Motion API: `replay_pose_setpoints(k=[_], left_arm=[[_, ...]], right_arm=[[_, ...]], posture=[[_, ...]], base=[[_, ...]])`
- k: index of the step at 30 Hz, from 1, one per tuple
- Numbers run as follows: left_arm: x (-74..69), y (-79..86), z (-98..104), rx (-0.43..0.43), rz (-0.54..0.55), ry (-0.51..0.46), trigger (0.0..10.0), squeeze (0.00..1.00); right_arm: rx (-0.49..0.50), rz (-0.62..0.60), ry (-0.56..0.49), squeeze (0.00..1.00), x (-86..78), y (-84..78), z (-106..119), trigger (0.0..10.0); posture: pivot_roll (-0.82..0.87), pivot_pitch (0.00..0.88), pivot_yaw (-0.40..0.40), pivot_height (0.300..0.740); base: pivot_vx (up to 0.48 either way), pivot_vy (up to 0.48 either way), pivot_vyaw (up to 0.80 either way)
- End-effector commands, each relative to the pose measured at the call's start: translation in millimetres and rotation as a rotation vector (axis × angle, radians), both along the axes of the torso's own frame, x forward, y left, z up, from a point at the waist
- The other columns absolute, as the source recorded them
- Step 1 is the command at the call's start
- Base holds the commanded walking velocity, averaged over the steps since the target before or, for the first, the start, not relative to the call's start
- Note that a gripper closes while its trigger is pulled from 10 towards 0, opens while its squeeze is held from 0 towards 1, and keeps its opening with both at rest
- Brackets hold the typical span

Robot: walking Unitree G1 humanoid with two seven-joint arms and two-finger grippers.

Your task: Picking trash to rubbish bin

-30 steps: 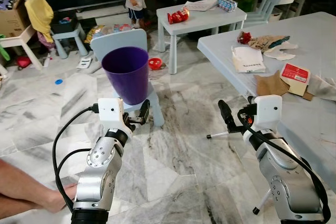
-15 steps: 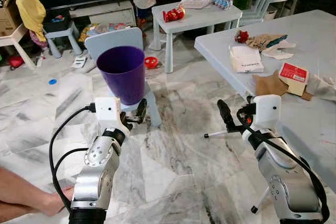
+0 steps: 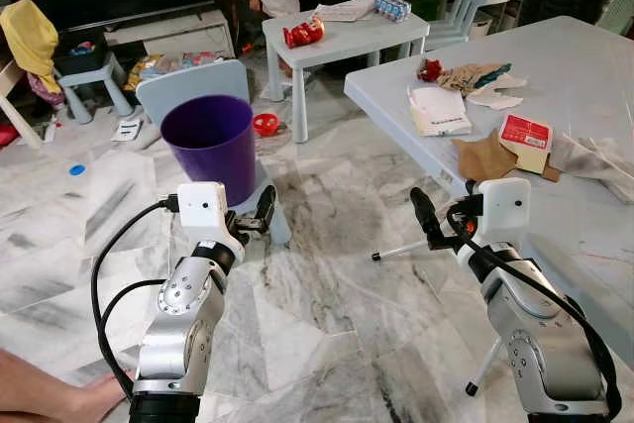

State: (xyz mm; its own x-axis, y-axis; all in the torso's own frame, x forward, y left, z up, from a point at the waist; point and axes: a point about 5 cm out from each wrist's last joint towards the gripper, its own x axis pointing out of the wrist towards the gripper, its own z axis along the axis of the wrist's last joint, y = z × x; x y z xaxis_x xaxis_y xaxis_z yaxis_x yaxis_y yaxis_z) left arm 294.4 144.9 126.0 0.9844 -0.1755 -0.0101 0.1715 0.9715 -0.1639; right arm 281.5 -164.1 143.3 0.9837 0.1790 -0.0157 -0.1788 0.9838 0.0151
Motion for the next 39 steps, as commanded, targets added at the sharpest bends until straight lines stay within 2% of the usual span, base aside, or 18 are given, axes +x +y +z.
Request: replay_pose_setpoints(k=[1, 5, 12, 29, 35, 39], left_arm=[[0.6, 0.9, -0.3, 0.011, 0.008, 0.003, 10.0, 0.0], [0.5, 0.9, -0.7, 0.011, 0.01, 0.004, 10.0, 0.0], [0.5, 0.5, -1.1, 0.012, 0.009, 0.005, 10.0, 0.0], [-0.5, -1.0, -1.2, 0.007, 0.013, -0.001, 10.0, 0.0], [-0.4, -0.9, -1.5, 0.003, 0.016, 0.002, 10.0, 0.0], [0.0, -1.6, -3.0, -0.001, 0.017, 0.013, 10.0, 0.0]], right_arm=[[0.003, 0.0, 0.007, 0.0, 0.1, -0.2, -0.7, 10.0], [0.001, 0.001, 0.006, 0.0, 0.8, -0.3, 0.0, 10.0], [-0.002, 0.003, 0.003, 0.0, 1.3, -0.6, 0.7, 10.0], [-0.004, 0.0, 0.004, 0.0, -0.4, -2.1, 0.1, 10.0], [-0.005, -0.002, 0.0, 0.0, -0.9, -2.8, 0.8, 10.0], [-0.008, -0.004, -0.002, 0.0, -1.5, -3.8, 1.0, 10.0]], posture=[[-0.04, 0.0, 0.047, 0.74], [-0.04, 0.0, 0.047, 0.74], [-0.04, 0.0, 0.045, 0.74], [-0.04, 0.0, 0.041, 0.74], [-0.05, 0.0, 0.042, 0.74], [-0.05, 0.0, 0.042, 0.74]], base=[[0.0, 0.0, -0.79], [0.0, 0.0, -0.79], [0.0, 0.4, -0.79], [0.0, 0.0, -0.78], [0.0, 0.0, -0.17], [0.0, 0.409, 0.0]])
